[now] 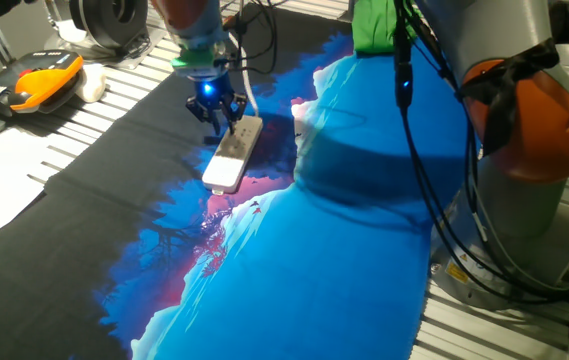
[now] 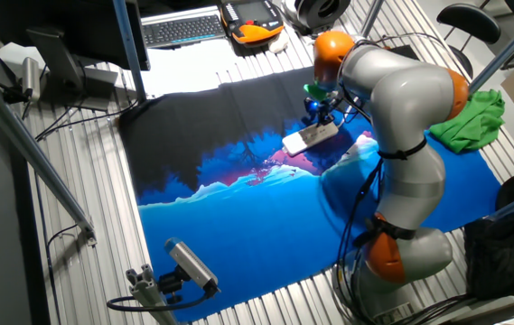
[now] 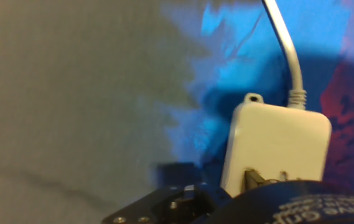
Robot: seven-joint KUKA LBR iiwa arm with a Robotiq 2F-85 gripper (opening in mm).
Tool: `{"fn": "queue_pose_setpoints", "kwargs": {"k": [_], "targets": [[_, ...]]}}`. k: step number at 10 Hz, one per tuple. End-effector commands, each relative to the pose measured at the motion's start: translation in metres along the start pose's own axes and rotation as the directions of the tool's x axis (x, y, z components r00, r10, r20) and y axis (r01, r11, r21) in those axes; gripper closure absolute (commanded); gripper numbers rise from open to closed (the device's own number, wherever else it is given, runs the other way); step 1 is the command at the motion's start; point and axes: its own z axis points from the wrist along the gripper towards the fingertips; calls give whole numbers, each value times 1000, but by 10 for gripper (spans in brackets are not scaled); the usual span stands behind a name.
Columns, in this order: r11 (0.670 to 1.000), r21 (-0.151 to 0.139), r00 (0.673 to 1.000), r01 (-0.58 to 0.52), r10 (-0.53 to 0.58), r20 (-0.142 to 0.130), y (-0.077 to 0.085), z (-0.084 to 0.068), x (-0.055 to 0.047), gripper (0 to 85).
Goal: Turn on the power strip by pressing the button
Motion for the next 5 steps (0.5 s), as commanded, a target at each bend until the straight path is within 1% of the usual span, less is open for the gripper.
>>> {"fn": "queue_pose_setpoints", "kwargs": {"k": [1, 2, 3, 4, 5], "targets": [[1000, -16, 1000, 11, -12, -16, 1, -52, 1, 680], [999, -21, 999, 36, -36, -25, 1, -68, 9, 680], [994, -61, 994, 90, -93, -61, -3, -84, 17, 680], [982, -115, 980, 152, -165, -110, -9, -102, 25, 850], [960, -153, 958, 236, -256, -128, -18, -116, 32, 850]]}}
